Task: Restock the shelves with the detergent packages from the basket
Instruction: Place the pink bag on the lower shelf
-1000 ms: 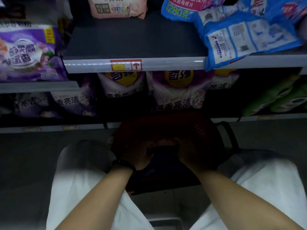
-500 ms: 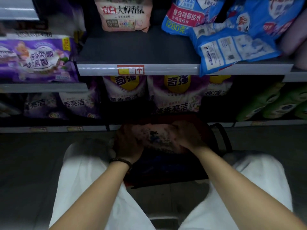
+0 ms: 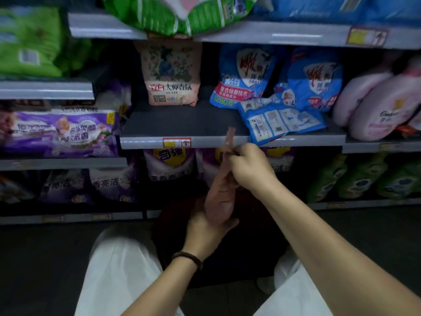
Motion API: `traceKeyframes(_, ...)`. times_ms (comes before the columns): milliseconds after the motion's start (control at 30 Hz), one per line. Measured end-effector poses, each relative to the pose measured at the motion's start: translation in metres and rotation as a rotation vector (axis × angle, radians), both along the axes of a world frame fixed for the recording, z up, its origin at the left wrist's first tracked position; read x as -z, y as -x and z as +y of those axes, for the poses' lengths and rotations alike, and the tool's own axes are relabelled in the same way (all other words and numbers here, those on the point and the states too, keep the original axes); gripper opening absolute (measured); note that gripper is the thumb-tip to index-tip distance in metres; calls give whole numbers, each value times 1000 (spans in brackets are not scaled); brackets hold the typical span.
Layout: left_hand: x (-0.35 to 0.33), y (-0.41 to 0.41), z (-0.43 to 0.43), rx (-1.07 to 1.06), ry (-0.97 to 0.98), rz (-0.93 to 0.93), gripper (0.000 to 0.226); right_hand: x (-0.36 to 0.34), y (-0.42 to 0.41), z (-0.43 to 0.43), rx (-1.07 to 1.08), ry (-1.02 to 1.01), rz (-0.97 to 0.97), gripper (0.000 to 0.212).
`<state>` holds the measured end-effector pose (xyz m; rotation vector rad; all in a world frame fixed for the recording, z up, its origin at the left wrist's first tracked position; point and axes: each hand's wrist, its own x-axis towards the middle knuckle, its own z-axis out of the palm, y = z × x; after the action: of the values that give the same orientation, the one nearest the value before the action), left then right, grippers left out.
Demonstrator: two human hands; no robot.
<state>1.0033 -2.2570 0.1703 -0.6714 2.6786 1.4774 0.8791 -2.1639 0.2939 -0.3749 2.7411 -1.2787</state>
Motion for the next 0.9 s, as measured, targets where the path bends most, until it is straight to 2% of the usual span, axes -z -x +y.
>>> traceKeyframes(33,0,2,-2,-116,39,115,62,-10,-4,-4,-13,14,25,28)
traceKeyframes(100,-11,6,-10,-261,-7,263,44,-28,-13,-12,-65,24,102,32)
traceKeyframes(200,-28,13,-22,-326,-158,355,33,-44,-18,-18,-115,36,169,35)
traceKeyframes(300,-34,19,-38,-379,-227,345,28,-54,-19,-21,-227,176,119,44)
traceKeyframes(367,-29,26,-56,-442,-258,310,26,-56,-17,-16,-324,295,79,42)
traceKeyframes(400,-27,28,-66,-456,-262,286,25,-52,-13,-10,-354,288,77,36)
traceKeyframes(467,-30,28,-78,-436,-257,234,21,-30,0,8,-327,125,98,24)
traceKeyframes(533,-38,25,-88,-419,-260,259,21,-3,10,26,-267,-12,80,15)
traceKeyframes(600,-41,27,-99,-414,-316,286,21,22,15,37,-250,63,-16,16)
traceKeyframes(767,-52,40,-119,-462,-619,288,17,78,35,43,-207,185,-141,70)
traceKeyframes(833,-62,49,-126,-453,-771,272,22,93,49,38,-252,299,-215,74)
traceKeyframes(900,-70,61,-141,-475,-769,225,35,64,45,24,-227,404,-248,75)
